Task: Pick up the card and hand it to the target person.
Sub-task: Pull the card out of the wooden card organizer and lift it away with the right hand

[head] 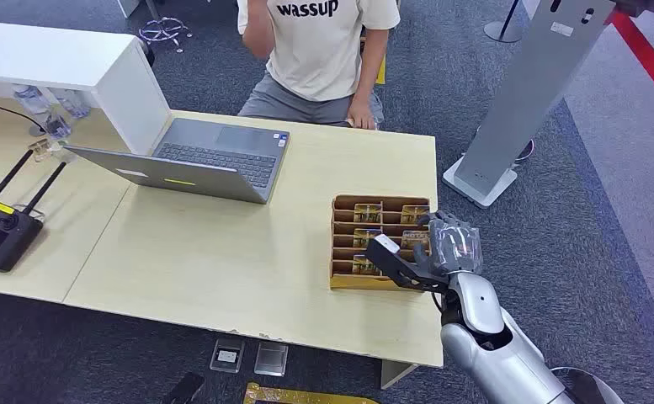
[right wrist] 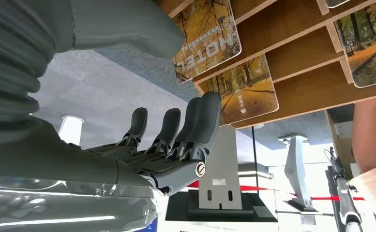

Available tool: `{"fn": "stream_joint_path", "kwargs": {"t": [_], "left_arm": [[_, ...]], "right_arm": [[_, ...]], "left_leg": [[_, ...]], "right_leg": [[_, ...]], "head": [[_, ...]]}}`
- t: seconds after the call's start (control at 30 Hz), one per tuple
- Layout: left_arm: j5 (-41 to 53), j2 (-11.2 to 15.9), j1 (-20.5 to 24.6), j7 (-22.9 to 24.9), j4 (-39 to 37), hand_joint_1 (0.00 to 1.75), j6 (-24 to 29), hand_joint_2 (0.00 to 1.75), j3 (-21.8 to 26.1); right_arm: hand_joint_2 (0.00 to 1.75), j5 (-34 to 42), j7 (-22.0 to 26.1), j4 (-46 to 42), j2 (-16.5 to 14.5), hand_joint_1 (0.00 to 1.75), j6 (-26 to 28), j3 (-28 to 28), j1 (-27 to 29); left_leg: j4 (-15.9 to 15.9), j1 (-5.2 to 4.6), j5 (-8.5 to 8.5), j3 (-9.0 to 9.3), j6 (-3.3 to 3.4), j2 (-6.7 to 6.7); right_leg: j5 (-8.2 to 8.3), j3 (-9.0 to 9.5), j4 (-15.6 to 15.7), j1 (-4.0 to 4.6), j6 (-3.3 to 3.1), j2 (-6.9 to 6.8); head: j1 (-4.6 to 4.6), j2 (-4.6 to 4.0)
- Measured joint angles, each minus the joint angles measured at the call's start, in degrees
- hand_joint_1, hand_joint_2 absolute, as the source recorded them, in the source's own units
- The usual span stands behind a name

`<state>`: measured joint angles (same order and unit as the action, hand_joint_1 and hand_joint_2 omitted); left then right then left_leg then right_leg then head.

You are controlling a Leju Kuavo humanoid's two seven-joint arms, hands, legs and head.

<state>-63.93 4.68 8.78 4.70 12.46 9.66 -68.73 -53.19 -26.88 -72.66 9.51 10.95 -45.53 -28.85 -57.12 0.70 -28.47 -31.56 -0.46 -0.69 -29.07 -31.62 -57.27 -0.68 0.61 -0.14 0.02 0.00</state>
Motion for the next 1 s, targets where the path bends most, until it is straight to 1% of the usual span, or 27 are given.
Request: {"fn": "stream_joint_path", "kwargs": {"t": [0.1, 0.47, 1.0], "left_arm": [[0.0, 0.0, -0.01, 0.0, 0.0, 0.0, -0.01, 0.0, -0.12], [0.0, 0.0, -0.28, -0.02, 0.0, 0.0, -0.07, 0.0, -0.76], [0.0, 0.0, -0.43, -0.02, 0.0, 0.0, -0.1, 0.0, -0.84]], "right_arm": [[1.75, 0.01, 0.01, 0.17, -0.02, 0.83, -0.04, 0.0, 0.0], [1.75, 0.21, 0.28, 0.85, -0.08, 0.89, -0.13, 0.0, 0.0], [1.75, 0.36, 0.58, 1.43, -0.09, 0.75, -0.13, 0.0, -0.01]], "left_leg": [[0.0, 0.0, 0.0, 0.0, 0.0, 0.0], [0.0, 0.0, 0.0, 0.0, 0.0, 0.0], [0.0, 0.0, 0.0, 0.0, 0.0, 0.0]], "right_leg": [[0.0, 0.0, 0.0, 0.0, 0.0, 0.0], [0.0, 0.0, 0.0, 0.0, 0.0, 0.0], [0.0, 0.0, 0.0, 0.0, 0.0, 0.0]], "head": [[0.0, 0.0], [0.0, 0.0], [0.0, 0.0]]}}
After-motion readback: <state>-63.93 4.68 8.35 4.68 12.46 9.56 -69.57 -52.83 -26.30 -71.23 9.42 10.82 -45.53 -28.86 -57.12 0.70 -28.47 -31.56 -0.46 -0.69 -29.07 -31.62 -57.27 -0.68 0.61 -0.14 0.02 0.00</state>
